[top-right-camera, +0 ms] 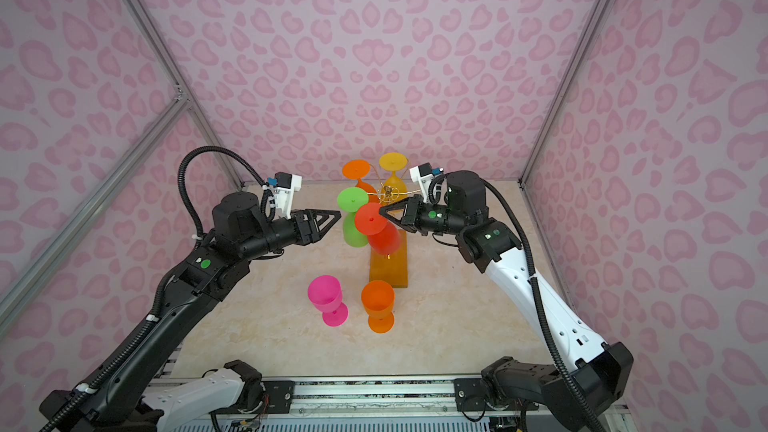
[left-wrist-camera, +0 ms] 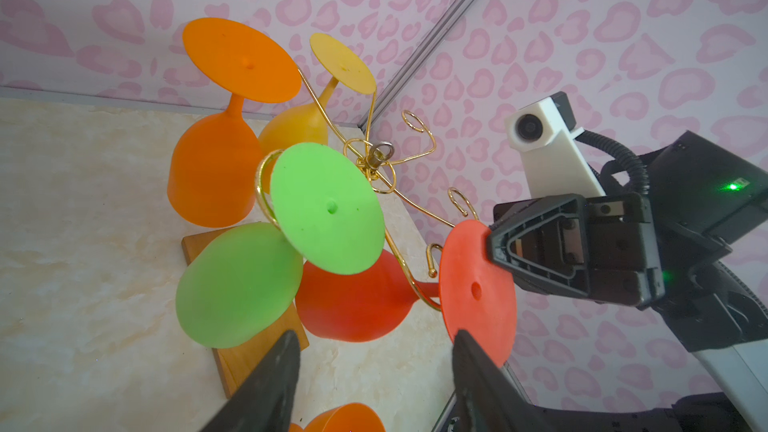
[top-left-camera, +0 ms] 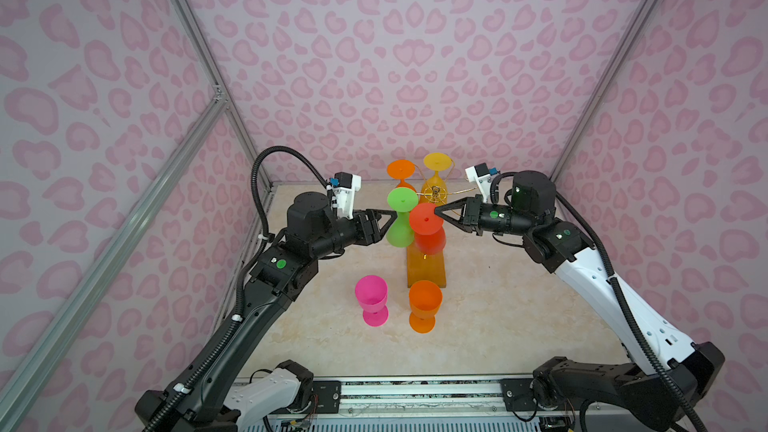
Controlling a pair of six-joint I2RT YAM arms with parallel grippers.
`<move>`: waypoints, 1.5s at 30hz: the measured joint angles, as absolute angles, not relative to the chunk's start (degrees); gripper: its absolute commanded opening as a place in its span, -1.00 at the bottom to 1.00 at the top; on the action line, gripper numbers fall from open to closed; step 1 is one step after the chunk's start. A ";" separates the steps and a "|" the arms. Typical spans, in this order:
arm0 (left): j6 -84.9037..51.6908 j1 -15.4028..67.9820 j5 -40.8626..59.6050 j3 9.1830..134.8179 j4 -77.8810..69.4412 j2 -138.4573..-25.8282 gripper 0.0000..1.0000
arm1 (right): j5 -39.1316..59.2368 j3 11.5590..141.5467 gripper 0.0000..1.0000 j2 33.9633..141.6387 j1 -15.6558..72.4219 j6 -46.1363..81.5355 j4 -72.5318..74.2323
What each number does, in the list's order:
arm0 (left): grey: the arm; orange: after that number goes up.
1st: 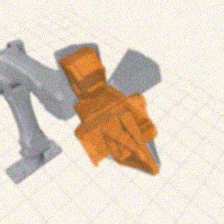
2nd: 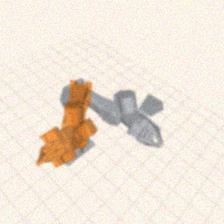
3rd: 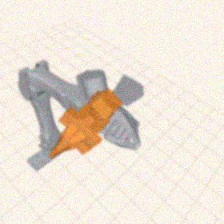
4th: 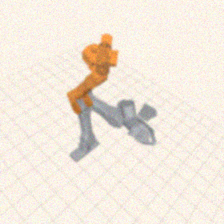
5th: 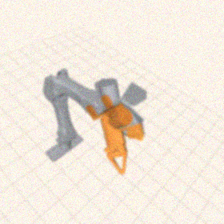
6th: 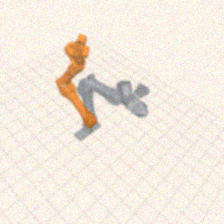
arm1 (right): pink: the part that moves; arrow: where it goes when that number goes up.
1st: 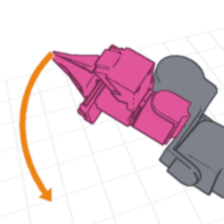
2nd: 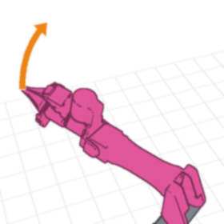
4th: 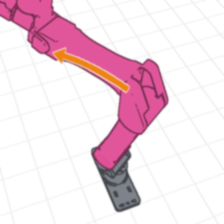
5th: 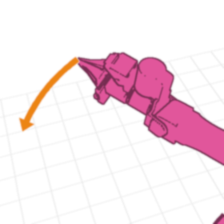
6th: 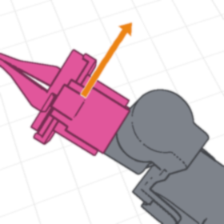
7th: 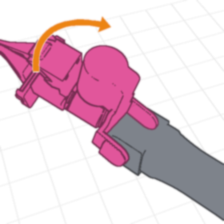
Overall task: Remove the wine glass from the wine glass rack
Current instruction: 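Pull the red glass off the rack hook away from the rack with the right gripper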
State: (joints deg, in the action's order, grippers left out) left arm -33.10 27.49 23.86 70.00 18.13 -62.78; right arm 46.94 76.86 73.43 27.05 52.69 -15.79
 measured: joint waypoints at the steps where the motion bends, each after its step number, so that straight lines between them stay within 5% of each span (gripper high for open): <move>1: -33.10 27.49 24.03 69.91 18.13 -62.78 0.22 | 46.94 77.28 -1.00 73.76 27.33 52.42 -16.21; 45: -33.10 27.09 24.21 69.12 18.17 -62.04 0.21 | 45.76 73.19 -1.00 68.69 18.31 55.90 -14.24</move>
